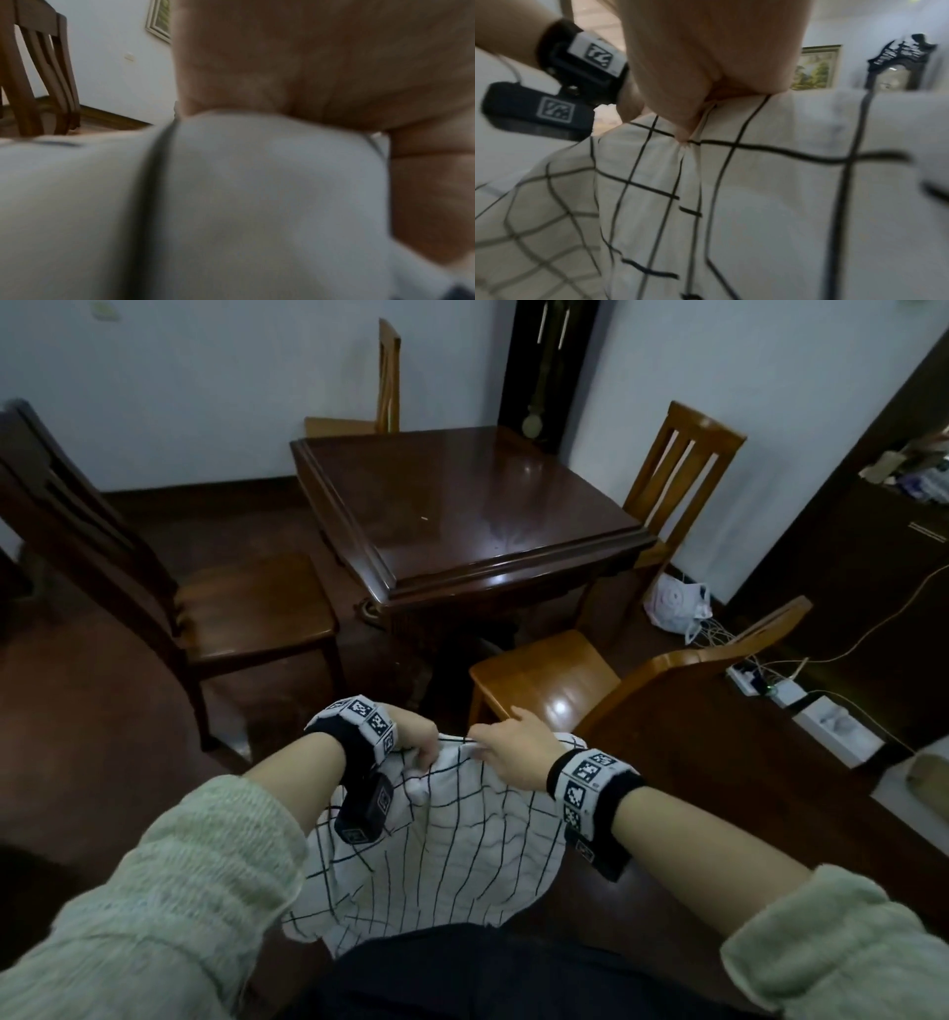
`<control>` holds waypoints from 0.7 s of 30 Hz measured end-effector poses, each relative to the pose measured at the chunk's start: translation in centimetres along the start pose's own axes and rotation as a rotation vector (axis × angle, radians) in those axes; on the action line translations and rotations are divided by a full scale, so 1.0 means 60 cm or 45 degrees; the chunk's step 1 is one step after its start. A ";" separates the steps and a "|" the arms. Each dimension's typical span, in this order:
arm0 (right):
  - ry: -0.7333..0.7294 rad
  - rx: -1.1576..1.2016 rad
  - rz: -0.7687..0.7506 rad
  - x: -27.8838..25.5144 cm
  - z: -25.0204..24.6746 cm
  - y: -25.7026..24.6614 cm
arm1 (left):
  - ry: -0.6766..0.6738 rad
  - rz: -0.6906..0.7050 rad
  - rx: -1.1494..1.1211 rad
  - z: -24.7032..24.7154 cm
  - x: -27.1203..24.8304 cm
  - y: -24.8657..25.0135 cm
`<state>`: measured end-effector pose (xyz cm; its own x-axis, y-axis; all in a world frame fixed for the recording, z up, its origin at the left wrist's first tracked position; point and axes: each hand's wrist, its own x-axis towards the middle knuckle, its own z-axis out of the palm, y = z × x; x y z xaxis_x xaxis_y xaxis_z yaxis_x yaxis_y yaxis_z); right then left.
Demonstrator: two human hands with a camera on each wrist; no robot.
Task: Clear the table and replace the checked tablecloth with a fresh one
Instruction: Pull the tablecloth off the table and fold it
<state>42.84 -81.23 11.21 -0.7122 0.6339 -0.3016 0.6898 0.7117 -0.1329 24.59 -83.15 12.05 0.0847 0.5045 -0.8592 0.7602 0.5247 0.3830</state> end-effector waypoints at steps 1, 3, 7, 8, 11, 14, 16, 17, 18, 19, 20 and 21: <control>-0.008 0.043 0.029 0.002 -0.002 0.005 | 0.028 0.066 0.019 -0.005 -0.003 -0.003; -0.035 0.211 0.132 0.007 -0.004 0.022 | 0.322 0.281 0.262 -0.010 0.000 -0.012; 0.186 0.787 0.339 0.025 0.002 0.056 | 0.832 0.582 0.654 0.026 0.003 -0.040; 0.209 0.877 0.332 0.026 -0.001 0.055 | 0.892 0.621 0.717 0.039 0.007 -0.047; -0.040 1.198 0.252 0.022 -0.007 0.040 | 1.016 0.693 0.684 0.054 0.024 -0.058; -0.422 1.283 0.297 0.015 -0.009 0.031 | 0.889 0.779 0.742 0.050 0.027 -0.059; -0.476 1.058 0.329 0.017 -0.003 0.035 | 0.702 0.650 0.832 0.061 0.018 -0.051; -0.426 0.847 0.321 0.020 -0.001 0.037 | 0.644 0.576 0.838 0.065 0.015 -0.048; -0.330 0.636 0.322 0.022 0.000 0.038 | 0.596 0.481 0.814 0.066 0.012 -0.043; -0.218 0.497 0.326 0.022 0.001 0.037 | 0.544 0.393 0.768 0.063 0.012 -0.039; -0.141 0.429 0.301 0.020 0.000 0.031 | 0.472 0.291 0.710 0.060 0.016 -0.036; -0.127 0.405 0.225 0.017 0.000 0.023 | 0.411 0.222 0.643 0.056 0.022 -0.035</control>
<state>43.07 -79.59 10.71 -0.5730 0.6947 -0.4348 0.8182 0.4545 -0.3521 25.25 -85.89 9.00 0.0959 0.7765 -0.6228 0.9703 0.0668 0.2327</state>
